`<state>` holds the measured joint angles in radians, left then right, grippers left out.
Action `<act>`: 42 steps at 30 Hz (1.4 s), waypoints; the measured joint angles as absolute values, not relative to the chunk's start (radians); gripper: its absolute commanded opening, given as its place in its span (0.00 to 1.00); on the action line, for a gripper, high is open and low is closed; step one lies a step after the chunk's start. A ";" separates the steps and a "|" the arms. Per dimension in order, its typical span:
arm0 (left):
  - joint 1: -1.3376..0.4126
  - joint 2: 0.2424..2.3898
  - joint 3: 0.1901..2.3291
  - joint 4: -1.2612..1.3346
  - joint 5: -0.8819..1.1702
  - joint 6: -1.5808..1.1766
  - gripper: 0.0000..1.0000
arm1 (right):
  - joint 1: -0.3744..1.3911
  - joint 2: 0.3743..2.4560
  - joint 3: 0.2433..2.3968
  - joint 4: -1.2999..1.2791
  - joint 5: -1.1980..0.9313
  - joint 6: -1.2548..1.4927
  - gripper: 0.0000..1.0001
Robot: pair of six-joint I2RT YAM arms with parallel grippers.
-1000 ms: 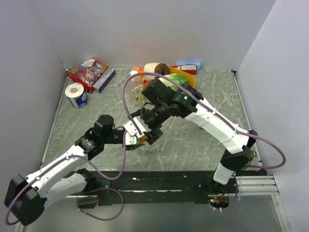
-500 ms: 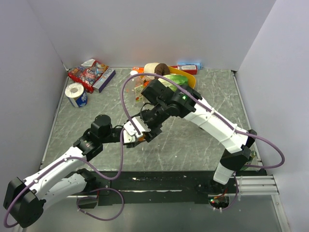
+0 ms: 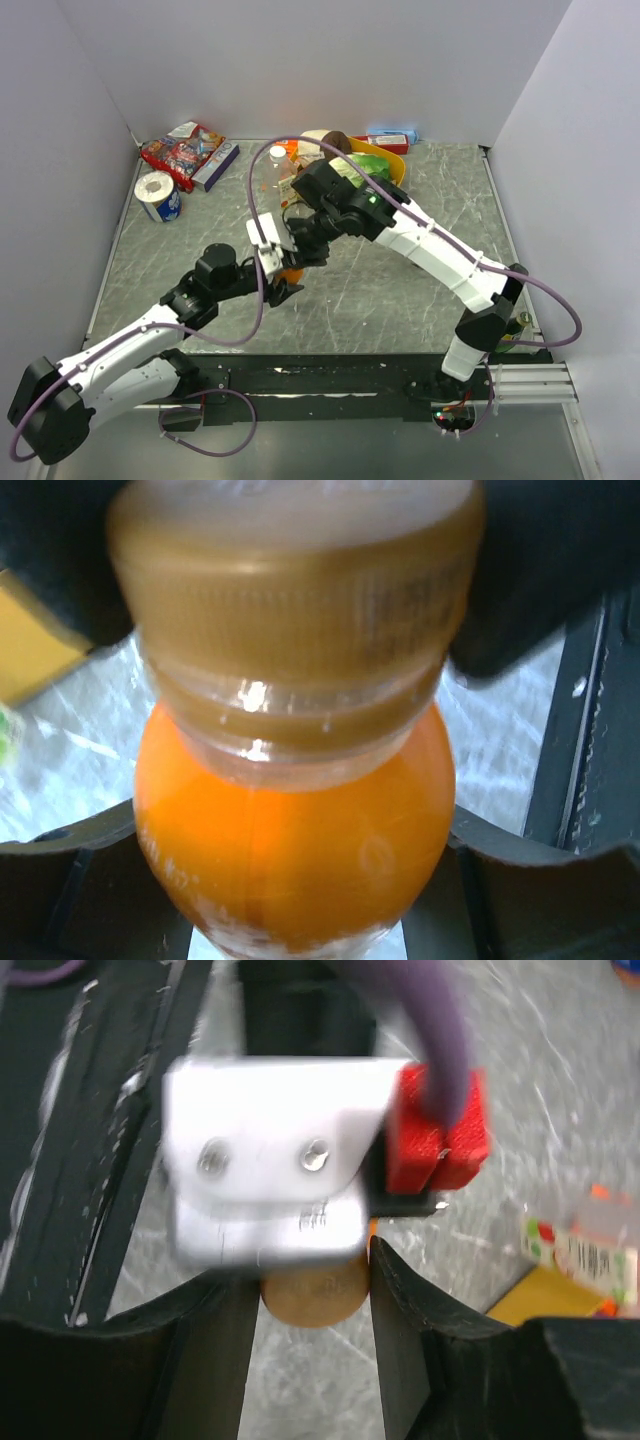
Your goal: Screw on the bottle caps
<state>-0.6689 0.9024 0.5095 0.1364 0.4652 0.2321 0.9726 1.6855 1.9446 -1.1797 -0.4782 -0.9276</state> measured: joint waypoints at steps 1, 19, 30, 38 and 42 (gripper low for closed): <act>-0.674 0.920 0.523 0.138 0.434 0.178 0.01 | 0.968 1.693 1.951 -1.162 -0.457 -0.889 0.19; -0.673 0.965 0.577 0.191 0.327 -0.094 0.01 | 0.925 1.729 2.033 -1.090 -0.356 -0.612 0.81; -0.645 0.804 0.408 0.217 0.439 0.083 0.01 | 0.883 1.457 1.964 -1.184 -0.588 -0.733 0.79; -0.645 0.791 0.451 0.081 0.600 0.327 0.01 | 0.916 1.345 1.857 -1.289 -0.635 -1.087 0.75; -0.645 0.826 0.514 0.018 0.644 0.406 0.01 | 0.929 1.459 1.866 -1.302 -0.641 -1.169 0.74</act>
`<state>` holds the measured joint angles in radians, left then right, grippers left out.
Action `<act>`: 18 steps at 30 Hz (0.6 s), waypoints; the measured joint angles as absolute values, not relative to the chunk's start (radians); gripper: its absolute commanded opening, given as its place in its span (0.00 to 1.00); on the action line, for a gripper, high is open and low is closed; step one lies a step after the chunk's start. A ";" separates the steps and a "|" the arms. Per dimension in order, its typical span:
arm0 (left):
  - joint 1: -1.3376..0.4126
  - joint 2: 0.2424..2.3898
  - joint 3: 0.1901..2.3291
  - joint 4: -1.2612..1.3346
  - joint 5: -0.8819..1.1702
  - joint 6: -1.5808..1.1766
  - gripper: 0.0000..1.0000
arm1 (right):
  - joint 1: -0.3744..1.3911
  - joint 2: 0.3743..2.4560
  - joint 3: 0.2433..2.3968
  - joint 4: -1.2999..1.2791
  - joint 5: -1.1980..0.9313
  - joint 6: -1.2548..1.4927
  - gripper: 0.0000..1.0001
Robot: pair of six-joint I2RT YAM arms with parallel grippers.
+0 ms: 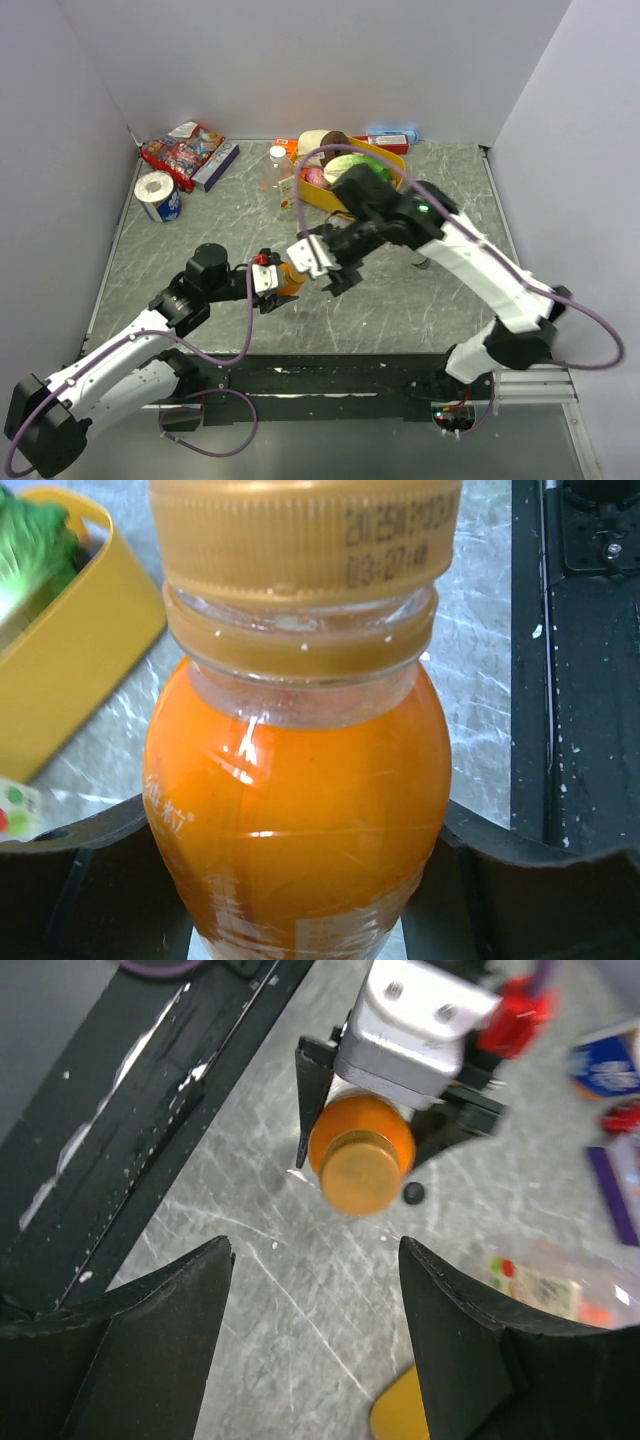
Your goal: Screw on the bottle caps
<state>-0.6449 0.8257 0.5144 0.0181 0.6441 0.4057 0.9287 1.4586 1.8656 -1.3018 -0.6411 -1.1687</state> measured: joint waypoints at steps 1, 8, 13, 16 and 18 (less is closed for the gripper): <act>-0.645 0.830 0.528 0.010 0.653 0.420 0.01 | 0.932 1.485 1.866 -1.303 -0.641 -1.178 0.74; -0.645 0.833 0.573 -0.037 0.684 0.488 0.01 | 0.960 1.565 1.869 -1.304 -0.632 -1.235 0.74; -0.646 0.837 0.582 -0.051 0.688 0.510 0.01 | 0.973 1.554 1.872 -1.290 -0.628 -1.248 0.73; -0.646 0.848 0.589 -0.055 0.693 0.512 0.01 | 0.977 1.551 1.872 -1.280 -0.627 -1.251 0.72; -0.646 0.851 0.590 -0.055 0.693 0.511 0.01 | 0.979 1.547 1.872 -1.271 -0.625 -1.256 0.69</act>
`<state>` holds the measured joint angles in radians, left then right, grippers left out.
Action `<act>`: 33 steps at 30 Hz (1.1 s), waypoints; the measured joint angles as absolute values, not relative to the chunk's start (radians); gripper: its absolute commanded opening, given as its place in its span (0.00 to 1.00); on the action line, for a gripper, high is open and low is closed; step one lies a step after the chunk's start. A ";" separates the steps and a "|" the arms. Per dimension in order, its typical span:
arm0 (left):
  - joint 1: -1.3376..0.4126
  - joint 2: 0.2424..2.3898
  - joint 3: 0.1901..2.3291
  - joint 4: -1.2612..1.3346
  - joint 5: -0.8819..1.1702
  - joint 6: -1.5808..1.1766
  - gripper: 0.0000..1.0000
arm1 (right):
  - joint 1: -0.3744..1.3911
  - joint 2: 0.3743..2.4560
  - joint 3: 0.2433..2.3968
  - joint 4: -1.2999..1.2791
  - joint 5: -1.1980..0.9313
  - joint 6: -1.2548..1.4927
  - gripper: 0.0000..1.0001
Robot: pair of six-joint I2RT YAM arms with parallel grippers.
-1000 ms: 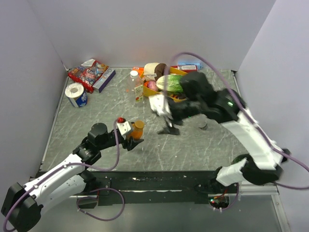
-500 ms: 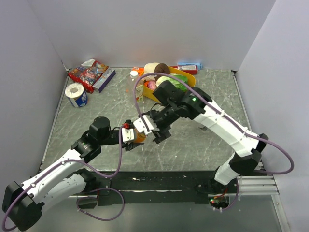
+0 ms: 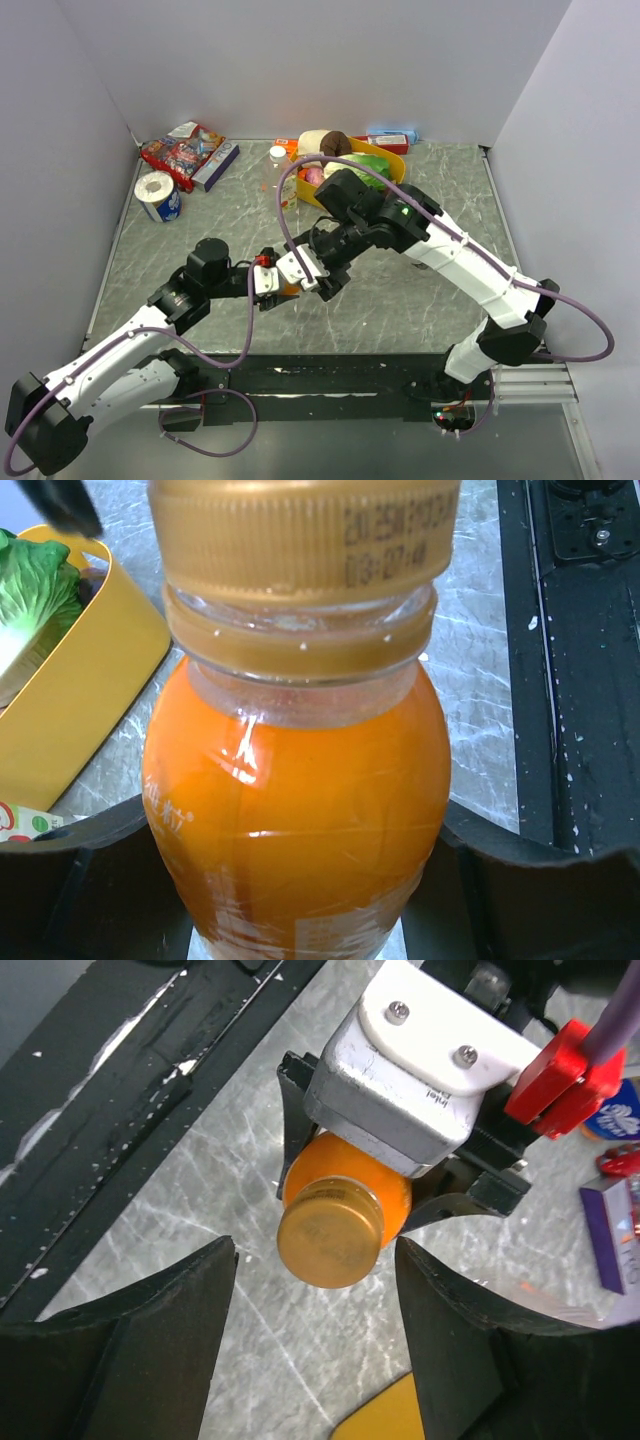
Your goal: Screw on the bottle caps
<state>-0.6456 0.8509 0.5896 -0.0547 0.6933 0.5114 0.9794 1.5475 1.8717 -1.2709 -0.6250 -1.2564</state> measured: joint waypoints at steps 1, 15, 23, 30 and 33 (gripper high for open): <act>-0.646 0.852 0.590 -0.054 0.694 0.511 0.01 | 0.981 1.545 1.871 -1.267 -0.625 -1.261 0.68; -0.646 0.866 0.591 -0.049 0.695 0.509 0.01 | 0.999 1.536 1.871 -1.260 -0.617 -1.306 0.60; -0.646 0.866 0.591 -0.046 0.694 0.508 0.01 | 0.999 1.536 1.845 -1.245 -0.602 -1.308 0.57; -0.647 0.866 0.591 -0.035 0.686 0.501 0.01 | 0.999 1.538 1.847 -1.227 -0.593 -1.304 0.28; -0.656 0.866 0.585 -0.008 0.657 0.471 0.01 | 0.999 1.560 1.883 -1.247 -0.586 -1.271 0.12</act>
